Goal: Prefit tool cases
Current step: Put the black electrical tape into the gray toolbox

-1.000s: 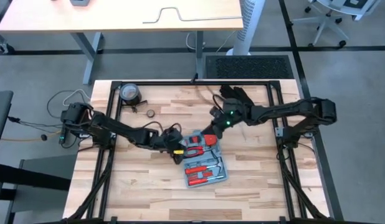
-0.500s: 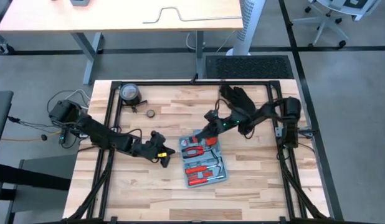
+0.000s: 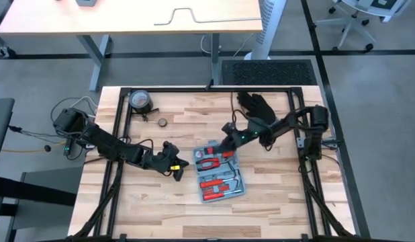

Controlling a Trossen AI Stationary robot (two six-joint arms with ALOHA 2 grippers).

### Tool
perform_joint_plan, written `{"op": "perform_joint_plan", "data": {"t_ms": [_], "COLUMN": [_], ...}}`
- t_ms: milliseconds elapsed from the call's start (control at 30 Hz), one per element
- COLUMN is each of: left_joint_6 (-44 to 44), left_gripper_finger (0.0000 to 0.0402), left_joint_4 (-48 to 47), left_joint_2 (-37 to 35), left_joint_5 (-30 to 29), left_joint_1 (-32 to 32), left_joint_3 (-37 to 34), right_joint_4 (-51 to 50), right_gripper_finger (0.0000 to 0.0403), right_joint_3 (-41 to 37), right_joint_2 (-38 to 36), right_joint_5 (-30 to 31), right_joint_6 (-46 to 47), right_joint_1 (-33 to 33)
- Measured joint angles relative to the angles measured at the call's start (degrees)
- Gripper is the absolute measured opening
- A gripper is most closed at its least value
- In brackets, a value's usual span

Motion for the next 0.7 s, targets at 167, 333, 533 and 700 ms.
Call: {"op": "perform_joint_plan", "data": {"t_ms": [167, 333, 533, 700], "left_joint_6": [-0.11, -0.28, -4.91, -4.52], "left_gripper_finger": [0.0000, 0.0000, 0.0000, 0.0000], "left_joint_4": [-0.85, -1.16, -5.30, -0.53], "left_joint_2": [0.02, 0.02, 2.11, 8.60], "left_joint_5": [-0.70, -0.72, 0.65, 7.36], "left_joint_1": [1.64, 3.38, 5.34, 7.55], "left_joint_3": [0.02, 0.02, 0.10, 0.07], "right_joint_4": [-20.12, -53.74, -87.19, -98.59], "right_gripper_finger": [0.0000, 0.0000, 0.0000, 0.0000], "right_joint_3": [0.05, 0.13, 0.07, 0.04], "right_joint_2": [-6.64, -18.41, -30.12, -30.32], "right_joint_5": [0.34, 8.71, 24.96, 30.41], "right_joint_6": [-10.60, -25.15, -34.22, -35.57], "right_joint_1": [1.07, 2.23, 3.66, 3.84]}}
